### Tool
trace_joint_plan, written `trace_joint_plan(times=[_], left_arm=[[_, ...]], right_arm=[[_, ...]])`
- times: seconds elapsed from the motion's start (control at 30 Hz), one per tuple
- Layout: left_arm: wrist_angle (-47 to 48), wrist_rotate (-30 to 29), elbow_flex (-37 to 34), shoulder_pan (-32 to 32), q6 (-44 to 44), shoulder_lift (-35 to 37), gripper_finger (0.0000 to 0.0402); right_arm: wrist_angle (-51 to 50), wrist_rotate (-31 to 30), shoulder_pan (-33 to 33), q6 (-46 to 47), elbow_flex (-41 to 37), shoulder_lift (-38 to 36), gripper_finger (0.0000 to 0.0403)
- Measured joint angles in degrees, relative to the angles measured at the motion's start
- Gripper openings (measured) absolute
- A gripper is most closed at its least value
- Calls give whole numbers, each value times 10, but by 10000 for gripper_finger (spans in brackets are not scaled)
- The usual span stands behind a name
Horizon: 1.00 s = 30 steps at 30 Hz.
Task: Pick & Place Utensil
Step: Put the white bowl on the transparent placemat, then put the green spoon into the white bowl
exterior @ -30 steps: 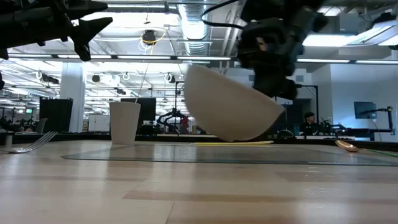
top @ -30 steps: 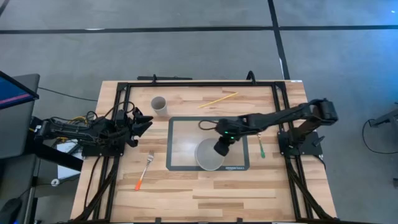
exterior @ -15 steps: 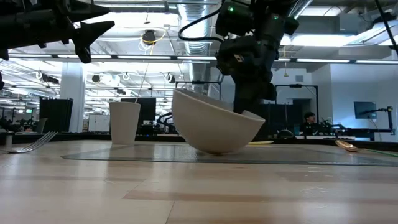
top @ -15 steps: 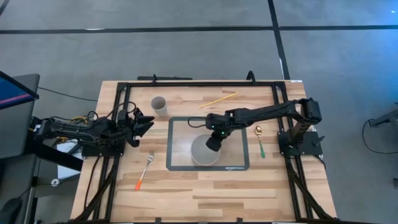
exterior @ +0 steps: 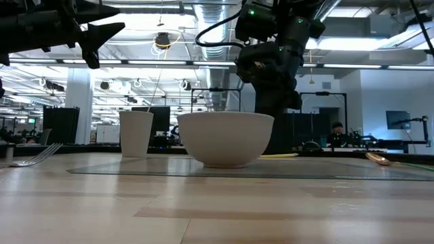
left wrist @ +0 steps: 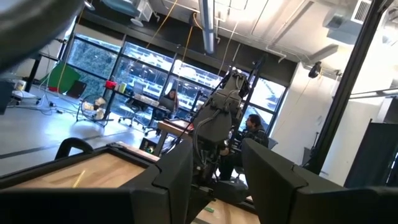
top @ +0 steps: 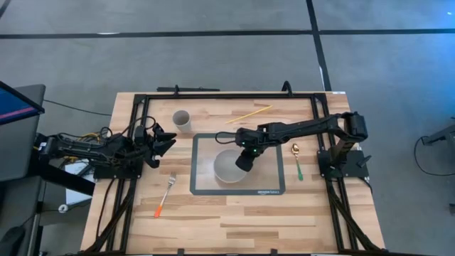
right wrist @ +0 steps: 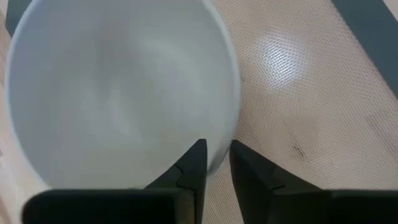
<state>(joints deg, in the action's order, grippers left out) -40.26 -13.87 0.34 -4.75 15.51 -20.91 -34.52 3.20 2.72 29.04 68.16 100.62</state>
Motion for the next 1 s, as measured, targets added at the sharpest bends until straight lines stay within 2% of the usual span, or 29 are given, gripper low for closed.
trace_joint_plan(times=[0.2, 0.47, 0.73, 1.0], left_arm=[[-1, 0, 0, 0, 0, 0, 140], [-1, 0, 0, 0, 0, 0, 140], [-1, 0, 0, 0, 0, 0, 140], [-1, 0, 0, 0, 0, -3, 140]], right_arm=[[-1, 0, 0, -20, 0, -4, 86], [-27, 6, -5, -27, -1, -43, 87], [-92, 5, -5, -26, -1, -157, 87], [-160, -41, -20, -58, -5, -277, 87]])
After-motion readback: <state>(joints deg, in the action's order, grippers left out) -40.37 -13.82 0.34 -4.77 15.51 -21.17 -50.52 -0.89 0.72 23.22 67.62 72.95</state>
